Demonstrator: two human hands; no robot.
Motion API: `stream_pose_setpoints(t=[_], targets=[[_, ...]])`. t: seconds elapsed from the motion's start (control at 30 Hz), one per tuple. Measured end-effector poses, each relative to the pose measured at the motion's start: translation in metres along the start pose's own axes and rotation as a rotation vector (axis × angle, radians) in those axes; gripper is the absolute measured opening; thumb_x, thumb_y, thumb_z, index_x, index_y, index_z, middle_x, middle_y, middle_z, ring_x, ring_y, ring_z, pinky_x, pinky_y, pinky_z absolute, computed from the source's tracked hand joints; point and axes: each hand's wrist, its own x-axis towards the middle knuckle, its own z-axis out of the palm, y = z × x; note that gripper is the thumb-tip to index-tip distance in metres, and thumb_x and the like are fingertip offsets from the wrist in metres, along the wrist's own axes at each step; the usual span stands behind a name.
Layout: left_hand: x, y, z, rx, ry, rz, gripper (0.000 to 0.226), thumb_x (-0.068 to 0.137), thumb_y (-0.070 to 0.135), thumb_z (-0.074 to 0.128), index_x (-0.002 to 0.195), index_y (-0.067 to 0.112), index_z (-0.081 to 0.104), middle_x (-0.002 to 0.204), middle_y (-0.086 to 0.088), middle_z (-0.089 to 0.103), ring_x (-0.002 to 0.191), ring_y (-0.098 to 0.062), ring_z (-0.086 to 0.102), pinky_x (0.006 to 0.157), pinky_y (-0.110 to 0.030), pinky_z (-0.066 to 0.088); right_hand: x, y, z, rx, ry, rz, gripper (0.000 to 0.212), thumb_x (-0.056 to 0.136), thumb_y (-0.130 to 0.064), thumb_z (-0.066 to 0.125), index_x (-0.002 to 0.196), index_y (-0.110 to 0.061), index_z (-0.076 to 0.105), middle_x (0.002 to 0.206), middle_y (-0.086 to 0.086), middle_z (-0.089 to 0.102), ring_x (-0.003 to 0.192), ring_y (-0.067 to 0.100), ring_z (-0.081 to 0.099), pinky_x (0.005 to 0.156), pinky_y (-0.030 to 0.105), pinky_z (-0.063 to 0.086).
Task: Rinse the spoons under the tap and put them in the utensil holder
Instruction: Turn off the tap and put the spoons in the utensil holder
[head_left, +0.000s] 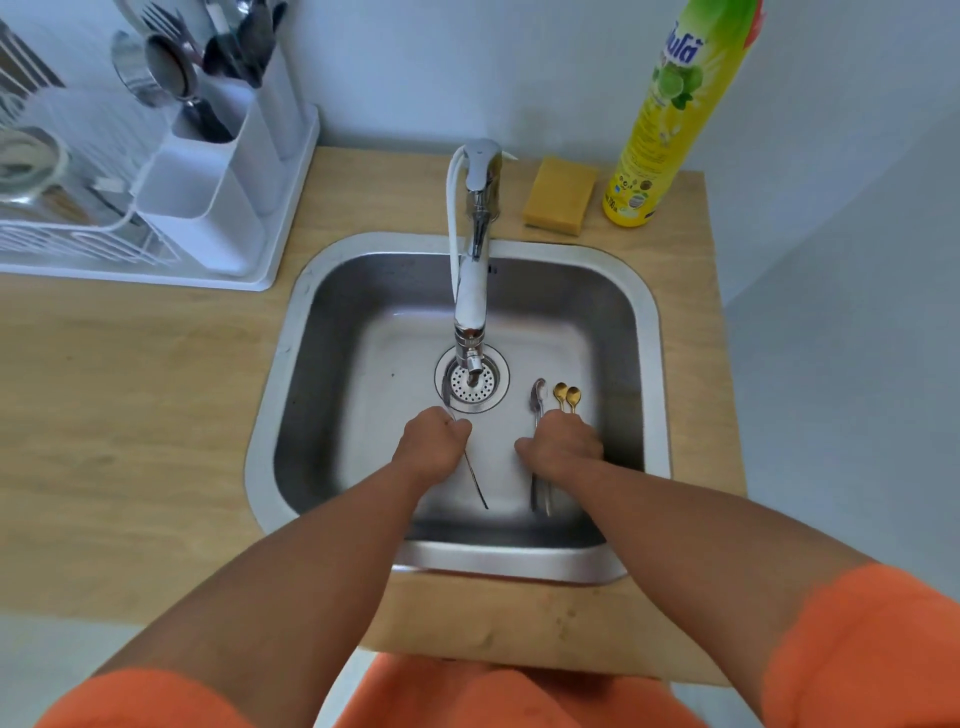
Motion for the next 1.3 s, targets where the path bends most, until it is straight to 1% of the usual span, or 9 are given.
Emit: stream_pose_setpoints(t=[0.13, 0.33, 0.53, 0.67, 0.8, 1.03, 1.13, 1.23, 1.3], targets=[[0.0, -0.006, -0.006, -0.151, 0.027, -0.021, 0.013, 0.089, 0.023, 0.052, 0.078, 0.017, 0.049, 0.083, -0.008, 0.074, 0.064, -0.024, 0.06, 0.059, -0.036, 0.052, -0.005, -0.006, -0.003, 0.083, -0.01, 0.018, 0.028, 0.075, -0.043, 0.061, 0.071, -0.018, 0.05, 0.073, -0.001, 0.049, 0.075, 0.027, 0.057, 0.054, 0.027, 0.037], [-0.005, -0.011, -0.017, -0.237, 0.035, -0.018, 0.013, 0.094, 0.018, 0.051, 0.081, 0.016, 0.05, 0.081, -0.009, 0.074, 0.059, -0.02, 0.058, 0.057, -0.028, 0.045, -0.014, -0.014, -0.009, 0.187, -0.003, -0.012, 0.026, 0.071, -0.04, 0.06, 0.069, -0.014, 0.06, 0.07, 0.001, 0.062, 0.063, 0.02, 0.058, 0.051, 0.024, 0.037], [-0.008, -0.015, -0.045, -0.249, 0.147, 0.044, 0.016, 0.095, 0.015, 0.052, 0.078, 0.016, 0.051, 0.075, -0.009, 0.073, 0.059, -0.023, 0.059, 0.055, -0.029, 0.043, -0.028, -0.028, -0.008, 0.44, 0.004, -0.199, 0.007, 0.079, -0.025, 0.065, 0.079, -0.018, 0.063, 0.076, -0.002, 0.071, 0.074, 0.02, 0.069, 0.071, 0.038, 0.06], [-0.02, -0.012, -0.08, -0.226, 0.348, 0.168, 0.02, 0.098, 0.021, 0.056, 0.078, 0.019, 0.053, 0.077, -0.003, 0.072, 0.066, -0.018, 0.068, 0.063, -0.035, 0.055, -0.038, -0.047, -0.004, 0.572, -0.067, -0.313, 0.005, 0.088, -0.012, 0.065, 0.086, -0.016, 0.062, 0.074, 0.003, 0.072, 0.066, 0.021, 0.073, 0.062, 0.042, 0.063], [-0.037, -0.003, -0.131, -0.229, 0.508, 0.282, 0.018, 0.094, 0.03, 0.057, 0.078, 0.024, 0.056, 0.075, 0.001, 0.072, 0.071, -0.023, 0.069, 0.065, -0.039, 0.056, -0.049, -0.068, 0.003, 0.707, -0.185, -0.367, 0.01, 0.094, -0.004, 0.064, 0.09, -0.013, 0.06, 0.074, 0.009, 0.066, 0.056, 0.018, 0.067, 0.046, 0.033, 0.057], [-0.05, 0.026, -0.254, -0.279, 0.833, 0.419, 0.017, 0.09, 0.041, 0.056, 0.085, 0.026, 0.061, 0.078, 0.008, 0.077, 0.075, -0.022, 0.073, 0.082, -0.046, 0.06, -0.072, -0.128, 0.003, 0.835, -0.203, -0.458, 0.015, 0.09, -0.001, 0.056, 0.088, -0.015, 0.058, 0.061, 0.005, 0.062, 0.048, 0.024, 0.059, 0.047, 0.042, 0.054], [-0.052, 0.04, -0.307, -0.276, 0.957, 0.457, 0.023, 0.089, 0.045, 0.054, 0.093, 0.025, 0.062, 0.085, 0.001, 0.078, 0.079, -0.027, 0.074, 0.08, -0.048, 0.06, -0.082, -0.16, -0.01, 0.877, -0.166, -0.496, 0.012, 0.088, -0.005, 0.056, 0.086, -0.016, 0.058, 0.061, 0.005, 0.063, 0.041, 0.021, 0.056, 0.041, 0.033, 0.05], [-0.052, 0.056, -0.344, -0.264, 1.05, 0.474, 0.025, 0.089, 0.05, 0.052, 0.096, 0.029, 0.063, 0.092, 0.0, 0.078, 0.08, -0.024, 0.071, 0.077, -0.04, 0.058, -0.087, -0.193, -0.028, 0.938, -0.123, -0.519, 0.011, 0.089, -0.005, 0.059, 0.087, -0.016, 0.059, 0.07, 0.007, 0.063, 0.043, 0.015, 0.058, 0.042, 0.029, 0.049], [-0.049, 0.064, -0.357, -0.229, 1.103, 0.486, 0.029, 0.09, 0.051, 0.051, 0.099, 0.027, 0.065, 0.093, 0.006, 0.076, 0.079, -0.015, 0.066, 0.073, -0.03, 0.048, -0.087, -0.212, -0.043, 0.96, -0.094, -0.552, 0.01, 0.092, -0.004, 0.058, 0.092, -0.015, 0.06, 0.075, 0.006, 0.064, 0.051, 0.017, 0.061, 0.045, 0.032, 0.053]])
